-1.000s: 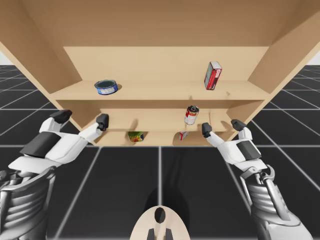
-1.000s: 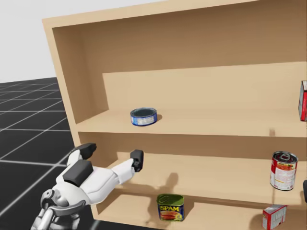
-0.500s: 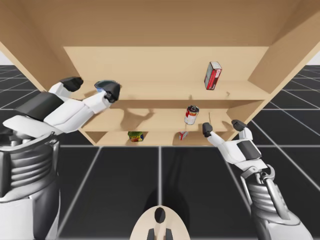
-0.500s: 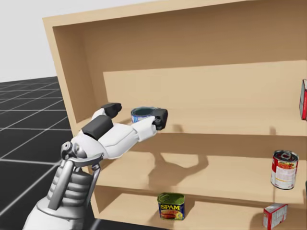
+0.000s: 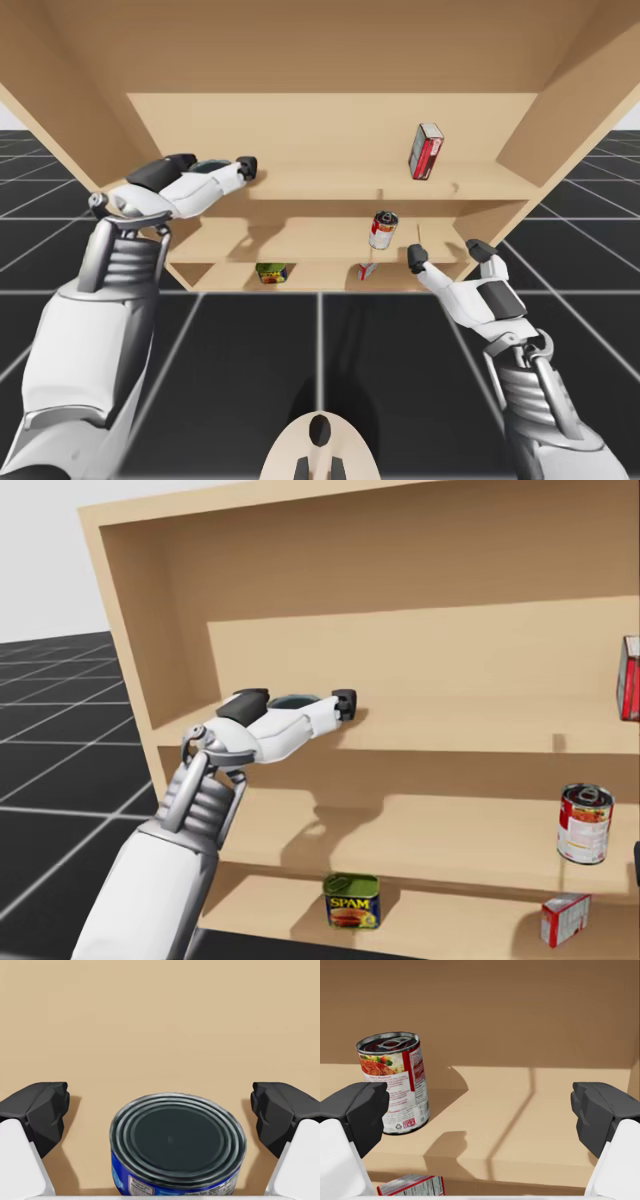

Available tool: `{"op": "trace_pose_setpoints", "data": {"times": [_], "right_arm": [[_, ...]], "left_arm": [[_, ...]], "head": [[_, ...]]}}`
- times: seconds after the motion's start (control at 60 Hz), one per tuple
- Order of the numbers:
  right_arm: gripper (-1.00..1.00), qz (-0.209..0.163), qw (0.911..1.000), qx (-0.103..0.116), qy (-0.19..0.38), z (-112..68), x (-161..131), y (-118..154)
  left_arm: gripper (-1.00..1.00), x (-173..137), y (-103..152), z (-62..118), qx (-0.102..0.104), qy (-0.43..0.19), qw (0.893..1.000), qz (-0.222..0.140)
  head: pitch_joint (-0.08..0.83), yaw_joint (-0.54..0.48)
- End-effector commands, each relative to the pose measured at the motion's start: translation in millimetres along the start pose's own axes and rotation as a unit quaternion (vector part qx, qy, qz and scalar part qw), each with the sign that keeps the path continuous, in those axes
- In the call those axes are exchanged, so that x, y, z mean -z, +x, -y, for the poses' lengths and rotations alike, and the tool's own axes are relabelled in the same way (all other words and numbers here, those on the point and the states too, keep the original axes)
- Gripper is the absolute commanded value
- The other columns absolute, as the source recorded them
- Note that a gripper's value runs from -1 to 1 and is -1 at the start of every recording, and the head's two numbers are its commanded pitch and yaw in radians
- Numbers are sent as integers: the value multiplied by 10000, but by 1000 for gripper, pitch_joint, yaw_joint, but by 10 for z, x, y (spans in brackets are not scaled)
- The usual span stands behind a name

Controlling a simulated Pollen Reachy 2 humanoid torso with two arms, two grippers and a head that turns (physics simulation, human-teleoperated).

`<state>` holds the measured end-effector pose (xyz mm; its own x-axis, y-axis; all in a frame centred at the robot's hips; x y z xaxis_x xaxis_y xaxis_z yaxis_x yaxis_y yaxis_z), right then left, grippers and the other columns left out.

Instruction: Retrieve the tuna can from the shelves.

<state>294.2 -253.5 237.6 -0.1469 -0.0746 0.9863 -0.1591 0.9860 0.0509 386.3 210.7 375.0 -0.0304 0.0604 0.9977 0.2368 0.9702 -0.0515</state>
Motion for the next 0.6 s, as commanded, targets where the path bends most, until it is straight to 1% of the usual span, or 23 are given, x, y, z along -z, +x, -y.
{"op": "trace_pose_setpoints", "data": {"times": [0.017,0.117,0.133,0.15,0.167,0.183,0.2,0.25,0.383,0.483,0.6], "right_arm": [[-1000,-2,10000,9,-5,9,0,-1],[-1000,-4,10000,12,-3,10,1,-3],[-1000,-4,10000,10,-3,11,1,-3],[-1000,-6,10000,8,-4,11,1,-4],[-1000,-6,10000,9,-2,10,2,-4],[-1000,-8,10000,13,1,11,2,-4],[-1000,-10,10000,14,0,12,2,-5],[-1000,-16,10000,20,0,10,2,-5],[-1000,-17,10000,24,4,18,10,-8],[-1000,-17,10000,26,-1,19,15,-11],[-1000,-15,10000,33,-3,24,18,-11]], "left_arm": [[-1000,149,-125,-73,-102,552,9946,-874],[-1000,149,-133,-64,-60,540,9945,-895],[-938,150,-134,-61,-63,543,9945,-892],[-705,150,-135,-59,-63,553,9945,-887],[-561,150,-136,-57,-62,559,9945,-886],[-74,146,-136,-51,-62,546,9945,-887],[923,132,-135,-37,-60,529,9947,-885],[1000,103,-130,-9,-22,509,9950,-858],[1000,33,-90,60,70,452,9963,-734],[1000,31,-28,73,109,414,9971,-622],[1000,-57,161,97,113,308,9990,-288]], "head": [[230,270],[235,269],[236,270],[236,269],[236,269],[237,269],[237,269],[239,269],[243,269],[243,270],[243,269]]}}
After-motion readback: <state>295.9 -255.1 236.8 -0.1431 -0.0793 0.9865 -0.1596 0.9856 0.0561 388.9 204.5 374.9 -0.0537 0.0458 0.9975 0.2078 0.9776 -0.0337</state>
